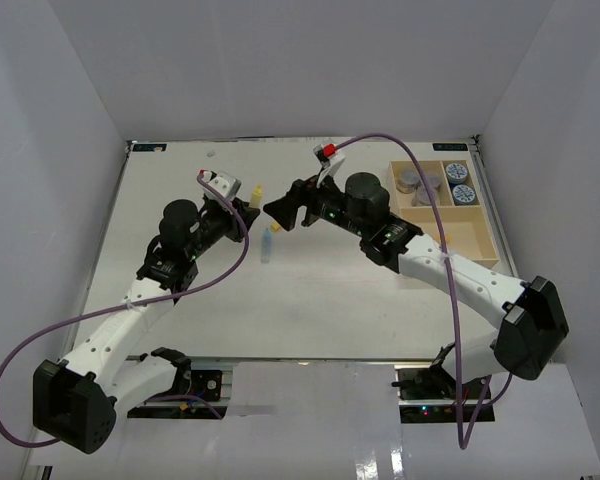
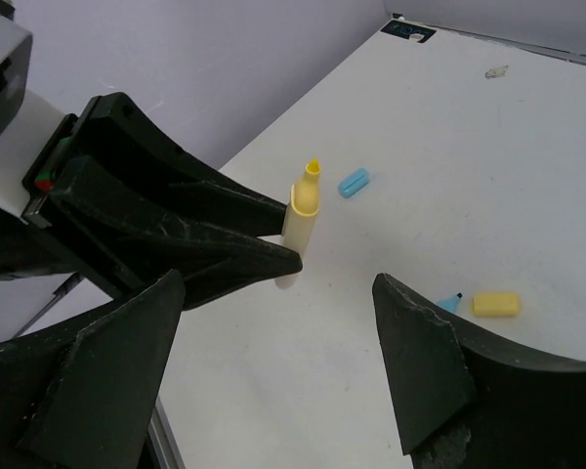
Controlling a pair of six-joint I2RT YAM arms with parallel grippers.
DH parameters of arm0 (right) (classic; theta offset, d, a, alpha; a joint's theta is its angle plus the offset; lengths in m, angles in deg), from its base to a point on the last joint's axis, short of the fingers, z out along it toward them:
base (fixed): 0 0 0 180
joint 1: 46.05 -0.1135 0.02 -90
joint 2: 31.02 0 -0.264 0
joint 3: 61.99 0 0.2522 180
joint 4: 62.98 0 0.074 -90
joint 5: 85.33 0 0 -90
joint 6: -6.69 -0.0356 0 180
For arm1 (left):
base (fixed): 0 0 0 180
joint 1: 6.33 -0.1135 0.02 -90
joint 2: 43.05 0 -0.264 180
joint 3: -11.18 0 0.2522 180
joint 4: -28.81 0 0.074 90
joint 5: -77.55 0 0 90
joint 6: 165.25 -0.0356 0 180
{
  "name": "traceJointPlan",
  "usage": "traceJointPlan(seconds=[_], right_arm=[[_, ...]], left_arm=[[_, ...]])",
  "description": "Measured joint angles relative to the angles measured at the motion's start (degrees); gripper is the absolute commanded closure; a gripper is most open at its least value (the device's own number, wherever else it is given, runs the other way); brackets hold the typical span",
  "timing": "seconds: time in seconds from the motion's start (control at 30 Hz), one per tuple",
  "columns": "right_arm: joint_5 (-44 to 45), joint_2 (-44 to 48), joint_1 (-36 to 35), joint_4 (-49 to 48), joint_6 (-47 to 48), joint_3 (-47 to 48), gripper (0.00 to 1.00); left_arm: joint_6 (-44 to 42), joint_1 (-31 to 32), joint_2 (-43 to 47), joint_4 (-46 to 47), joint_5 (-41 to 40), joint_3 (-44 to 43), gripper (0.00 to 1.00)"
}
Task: Sort the stationery into containers
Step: Pick up the pen from the center of the board.
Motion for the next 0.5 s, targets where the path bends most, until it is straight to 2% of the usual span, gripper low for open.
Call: traceJointPlan(seconds=[0.5], right_arm=[[1.3, -10.2, -1.6, -0.8, 0.5, 7.8, 0.38]], left_arm=[[-0.8, 0.0, 0.7, 0.6, 0.0, 0.1, 0.97]])
